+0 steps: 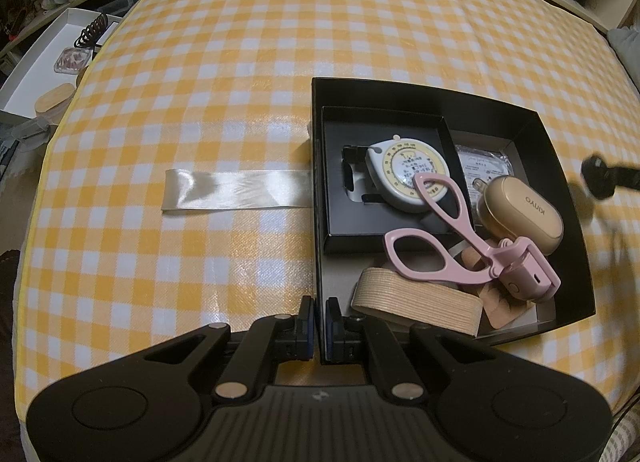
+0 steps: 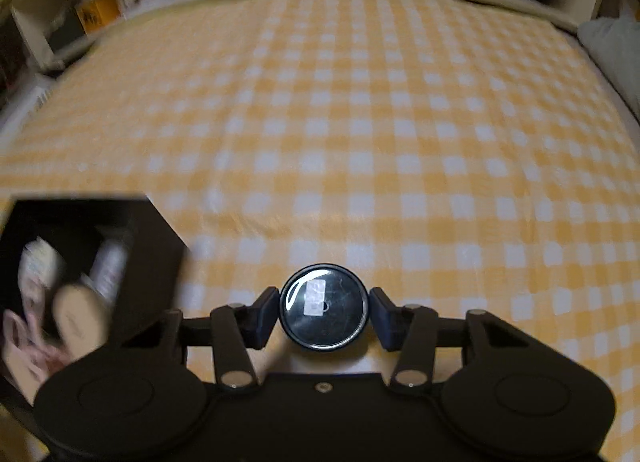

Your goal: Organize rigid objects

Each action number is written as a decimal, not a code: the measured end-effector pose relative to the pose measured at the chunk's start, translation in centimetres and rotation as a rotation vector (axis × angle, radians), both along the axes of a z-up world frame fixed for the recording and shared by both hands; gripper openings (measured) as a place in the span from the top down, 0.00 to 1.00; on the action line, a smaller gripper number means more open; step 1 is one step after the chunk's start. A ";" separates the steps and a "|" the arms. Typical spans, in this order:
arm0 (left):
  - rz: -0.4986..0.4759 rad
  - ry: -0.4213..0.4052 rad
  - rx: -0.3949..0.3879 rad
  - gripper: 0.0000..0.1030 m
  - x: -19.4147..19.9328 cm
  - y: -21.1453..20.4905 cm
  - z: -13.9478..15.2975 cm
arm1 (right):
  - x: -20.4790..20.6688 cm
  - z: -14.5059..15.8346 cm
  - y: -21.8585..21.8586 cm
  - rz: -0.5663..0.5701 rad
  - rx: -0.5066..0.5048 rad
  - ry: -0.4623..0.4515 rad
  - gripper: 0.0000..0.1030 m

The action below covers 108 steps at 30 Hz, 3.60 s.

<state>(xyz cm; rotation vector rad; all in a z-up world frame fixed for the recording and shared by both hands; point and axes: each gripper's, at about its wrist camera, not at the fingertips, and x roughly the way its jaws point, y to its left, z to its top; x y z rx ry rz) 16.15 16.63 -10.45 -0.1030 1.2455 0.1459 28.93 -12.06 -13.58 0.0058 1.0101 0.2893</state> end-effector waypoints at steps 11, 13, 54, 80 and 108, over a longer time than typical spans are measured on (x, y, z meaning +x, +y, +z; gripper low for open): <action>0.000 0.000 0.000 0.93 0.0 0.0 0.0 | -1.2 4.8 4.6 0.178 0.170 -0.094 0.52; -0.001 0.000 0.002 0.93 0.0 0.0 0.0 | -1.2 4.9 5.9 0.214 0.165 -0.096 0.52; -0.001 0.002 0.003 0.93 0.1 0.0 -0.3 | -2.8 3.9 10.5 0.303 0.057 -0.041 0.30; 0.061 -0.320 0.021 0.27 -6.2 -1.2 8.7 | -10.4 11.1 4.6 0.232 0.048 -0.210 0.05; 0.151 -0.593 0.098 0.00 -19.3 -8.4 13.1 | -24.0 13.4 -1.6 0.142 0.037 -0.376 0.00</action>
